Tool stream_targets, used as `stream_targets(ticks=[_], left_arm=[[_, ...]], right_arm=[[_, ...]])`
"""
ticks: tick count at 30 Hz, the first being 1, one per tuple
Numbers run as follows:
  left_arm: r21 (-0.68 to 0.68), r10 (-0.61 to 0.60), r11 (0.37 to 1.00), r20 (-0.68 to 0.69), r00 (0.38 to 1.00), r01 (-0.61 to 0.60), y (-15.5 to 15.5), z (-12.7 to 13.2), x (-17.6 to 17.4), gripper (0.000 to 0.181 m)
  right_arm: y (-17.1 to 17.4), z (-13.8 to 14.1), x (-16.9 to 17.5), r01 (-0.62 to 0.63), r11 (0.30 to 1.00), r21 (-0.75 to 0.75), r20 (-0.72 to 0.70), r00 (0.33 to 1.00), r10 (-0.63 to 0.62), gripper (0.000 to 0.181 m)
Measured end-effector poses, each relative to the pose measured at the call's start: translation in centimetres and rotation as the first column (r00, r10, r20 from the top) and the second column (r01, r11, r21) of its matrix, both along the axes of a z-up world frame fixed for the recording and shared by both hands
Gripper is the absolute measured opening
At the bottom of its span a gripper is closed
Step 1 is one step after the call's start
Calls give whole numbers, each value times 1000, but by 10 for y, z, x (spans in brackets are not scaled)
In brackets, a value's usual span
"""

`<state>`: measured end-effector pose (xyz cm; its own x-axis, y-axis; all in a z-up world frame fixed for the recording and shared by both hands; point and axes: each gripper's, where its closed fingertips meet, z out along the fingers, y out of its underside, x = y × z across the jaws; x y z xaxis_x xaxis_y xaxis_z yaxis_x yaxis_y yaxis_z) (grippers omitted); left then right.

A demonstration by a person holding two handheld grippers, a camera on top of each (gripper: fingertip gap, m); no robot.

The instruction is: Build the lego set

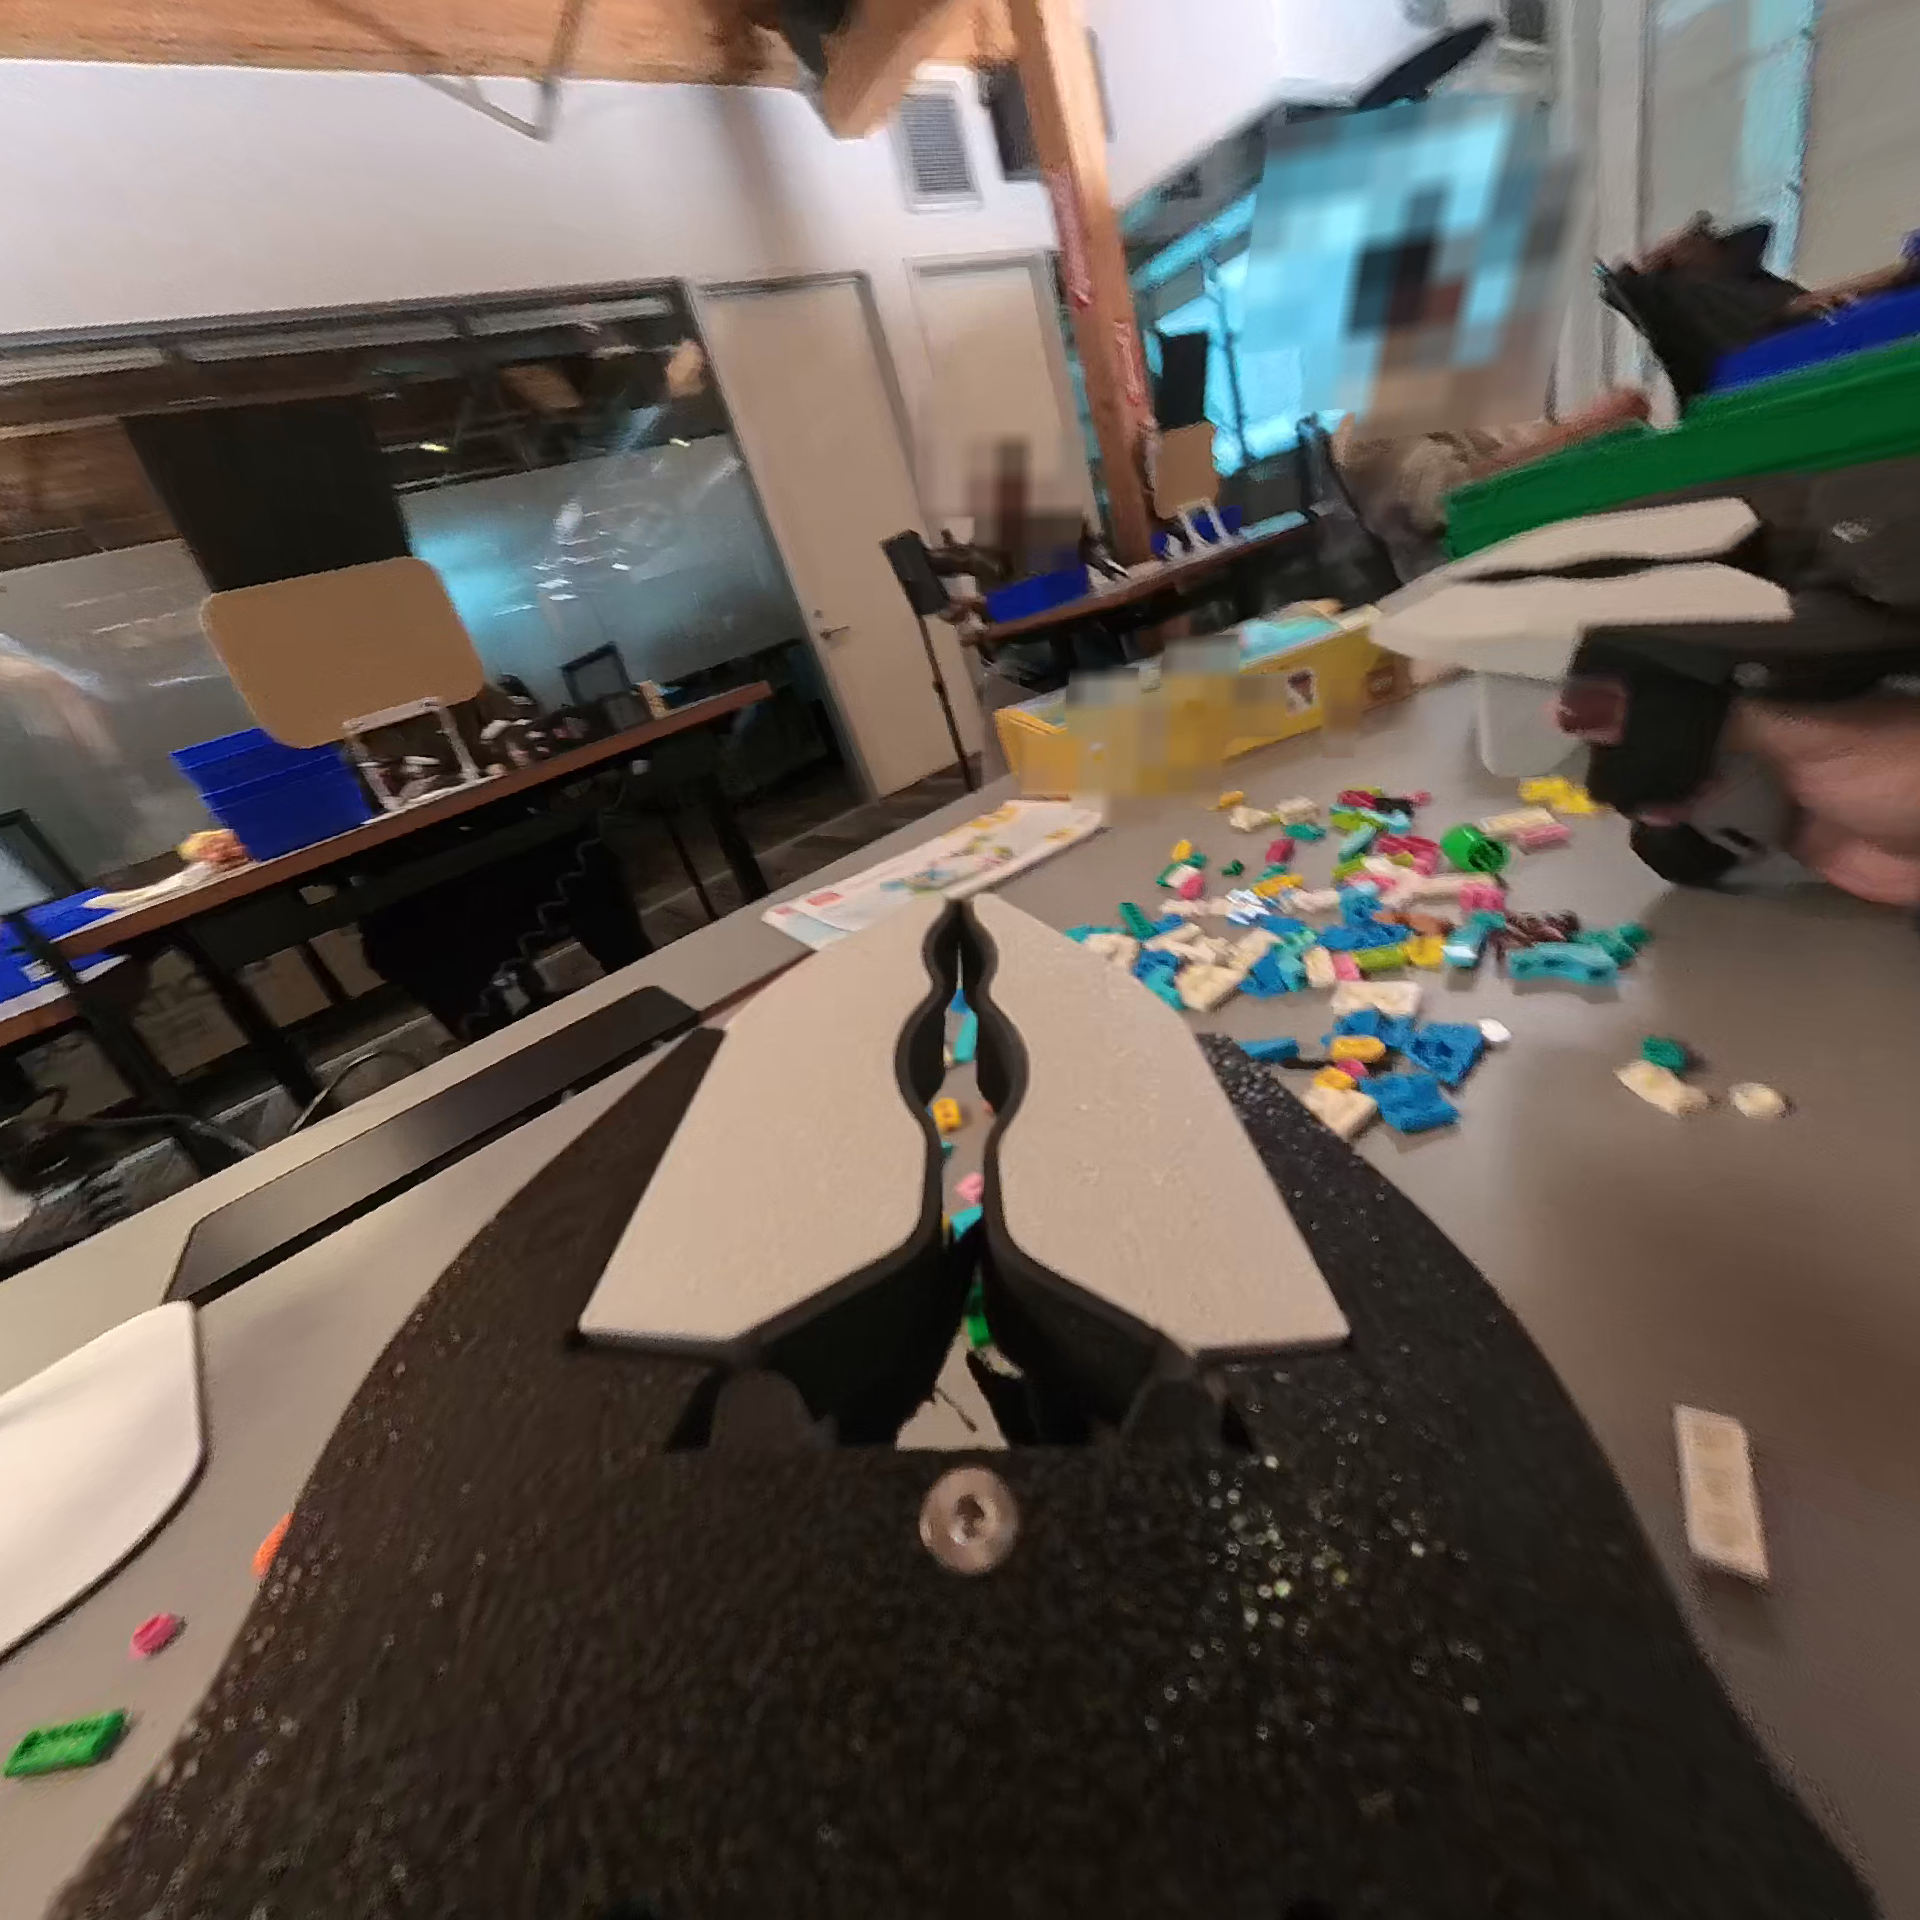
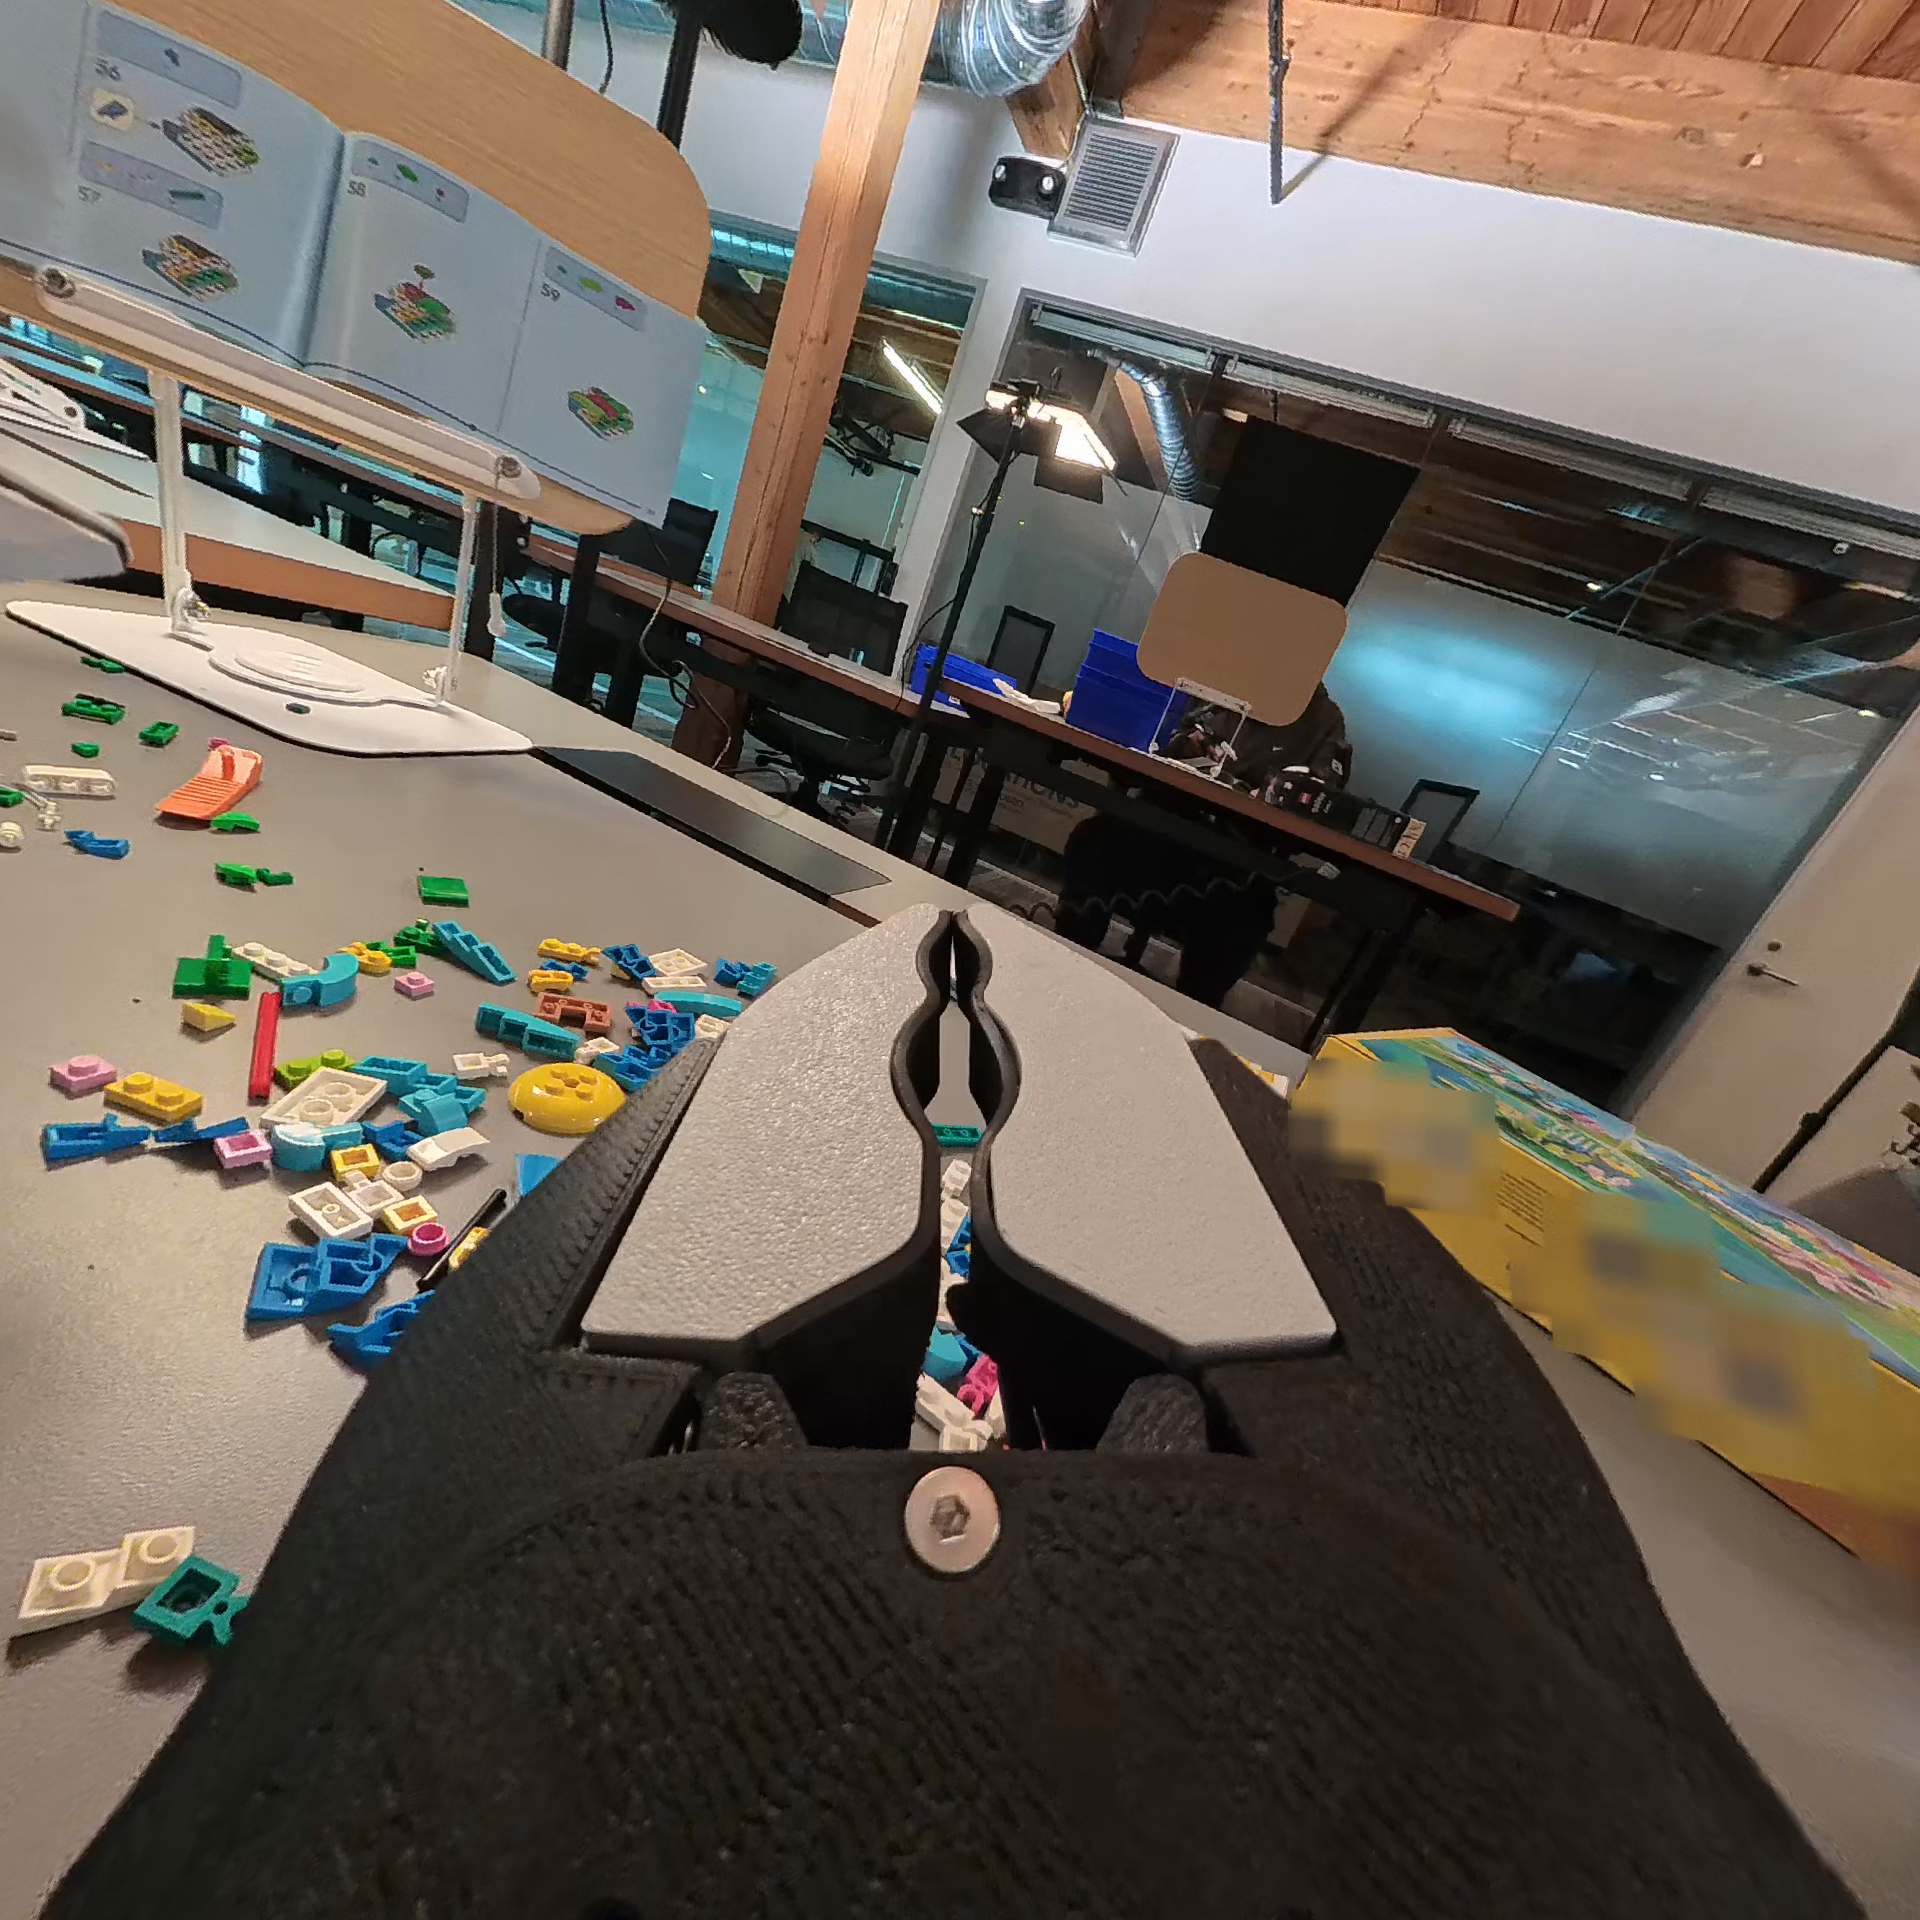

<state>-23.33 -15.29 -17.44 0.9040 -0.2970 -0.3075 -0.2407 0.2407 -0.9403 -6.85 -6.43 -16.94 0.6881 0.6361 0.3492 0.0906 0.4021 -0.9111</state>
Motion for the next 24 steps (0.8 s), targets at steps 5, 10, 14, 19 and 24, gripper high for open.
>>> stream_targets(ticks=[5, 10, 14, 19, 24], left_arm=[[-286, -223, 942, -132, 966, 179, -10, -27, 30, 51], [-293, -225, 938, -118, 967, 183, -7, -34, 32, 46], [-251, -154, 960, -112, 982, 122, 0, -32, 23, 38], [-209, -72, 976, -66, 995, 57, 4, -24, 10, 29], [-123, 87, 988, -35, 996, -90, 8, -12, -13, 22]], right_arm=[[0, -1, -1, -3, 1000, -3, 6, 1000, 4, 0], [0, -14, -10, -27, 998, -52, 113, 993, 33, 0], [-1, -47, -18, -21, 986, -166, 420, 903, 90, 9], [-19, -61, -21, -77, 973, -219, 573, 797, 192, 8], [-29, -80, -25, -88, 931, -353, 592, 750, 295, 9]])
